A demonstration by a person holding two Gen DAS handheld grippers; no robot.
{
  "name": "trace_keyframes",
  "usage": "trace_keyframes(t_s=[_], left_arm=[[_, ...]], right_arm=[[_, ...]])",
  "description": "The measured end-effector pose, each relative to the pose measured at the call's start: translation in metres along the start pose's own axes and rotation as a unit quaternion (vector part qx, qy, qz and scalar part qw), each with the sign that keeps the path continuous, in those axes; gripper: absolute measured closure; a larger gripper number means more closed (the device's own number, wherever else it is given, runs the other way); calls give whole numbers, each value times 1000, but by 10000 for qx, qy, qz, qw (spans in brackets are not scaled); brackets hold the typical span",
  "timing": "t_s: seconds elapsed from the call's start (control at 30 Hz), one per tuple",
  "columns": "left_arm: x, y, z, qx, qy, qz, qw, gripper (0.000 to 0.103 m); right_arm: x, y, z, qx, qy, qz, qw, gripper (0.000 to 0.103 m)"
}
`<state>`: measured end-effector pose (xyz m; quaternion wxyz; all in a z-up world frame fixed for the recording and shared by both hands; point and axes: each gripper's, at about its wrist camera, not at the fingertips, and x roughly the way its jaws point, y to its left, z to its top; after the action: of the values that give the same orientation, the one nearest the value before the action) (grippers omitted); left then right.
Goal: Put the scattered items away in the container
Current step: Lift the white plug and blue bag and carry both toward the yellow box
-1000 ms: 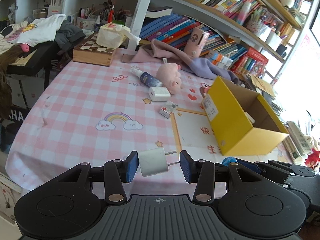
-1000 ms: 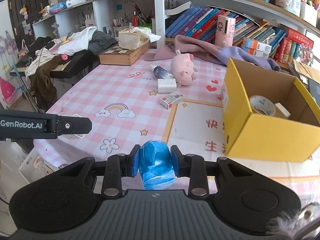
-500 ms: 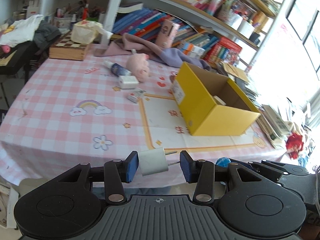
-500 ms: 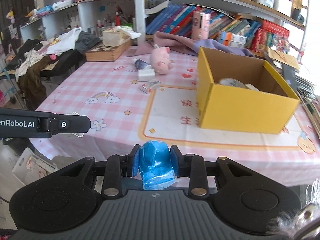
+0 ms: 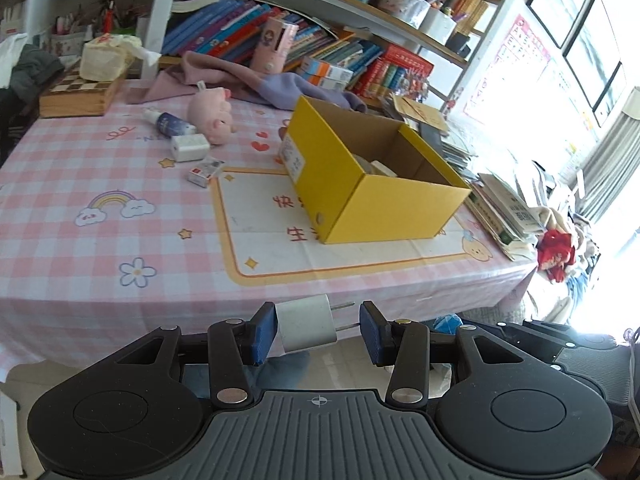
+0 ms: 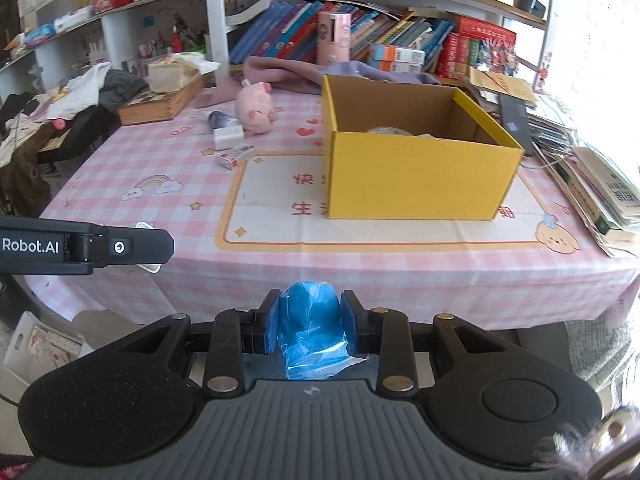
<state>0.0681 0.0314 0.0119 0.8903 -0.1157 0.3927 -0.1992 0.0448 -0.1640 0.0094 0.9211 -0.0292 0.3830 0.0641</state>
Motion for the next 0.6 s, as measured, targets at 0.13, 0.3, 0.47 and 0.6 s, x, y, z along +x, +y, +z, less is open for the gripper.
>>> trace_keyframes(t_s=[0.13,0.3,0.47,0.6], left_arm=[[4,-8,1,77,27,-103,9999,60],[12,-19,4,194,95,-257,9994,60],[23,-32,11,328,143,-442,9984,60],[35,-47,16,470,184,-610,9969,60]], right_arm=[[-3,-7,-3,46,16,-115,9999,73],[-8,-18,-7,188,29,-258,9995,74],[-12,-32,-7,317,27,-453,9985,73],[-14,-47,-8,458,35,-634,9969,73]])
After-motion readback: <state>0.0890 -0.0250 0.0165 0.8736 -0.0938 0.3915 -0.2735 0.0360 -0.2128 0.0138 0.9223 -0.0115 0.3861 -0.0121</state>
